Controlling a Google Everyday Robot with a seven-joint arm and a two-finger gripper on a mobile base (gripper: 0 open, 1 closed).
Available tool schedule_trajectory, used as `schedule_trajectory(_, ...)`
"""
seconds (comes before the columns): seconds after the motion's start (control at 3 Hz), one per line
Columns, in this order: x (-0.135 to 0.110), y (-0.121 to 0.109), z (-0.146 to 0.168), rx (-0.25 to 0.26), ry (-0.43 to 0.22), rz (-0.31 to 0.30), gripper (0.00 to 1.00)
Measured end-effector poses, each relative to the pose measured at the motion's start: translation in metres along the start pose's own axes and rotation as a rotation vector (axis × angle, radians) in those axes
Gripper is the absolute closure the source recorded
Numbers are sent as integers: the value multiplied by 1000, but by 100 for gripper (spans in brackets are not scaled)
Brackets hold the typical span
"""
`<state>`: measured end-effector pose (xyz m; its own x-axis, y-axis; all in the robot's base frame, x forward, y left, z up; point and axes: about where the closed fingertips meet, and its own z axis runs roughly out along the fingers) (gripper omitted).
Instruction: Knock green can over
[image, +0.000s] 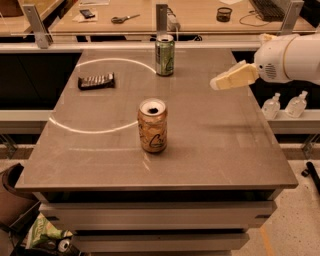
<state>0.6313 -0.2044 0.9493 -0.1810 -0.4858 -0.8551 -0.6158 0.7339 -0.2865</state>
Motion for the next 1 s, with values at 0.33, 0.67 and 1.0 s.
schedule_trajectory(0.33,-16,1,22,-7,-9,-17,0)
schedule_trajectory(0.67,-36,9,52,-26,-46,-36,0)
schedule_trajectory(1.0,-46,22,79,-57,-94,-30,0)
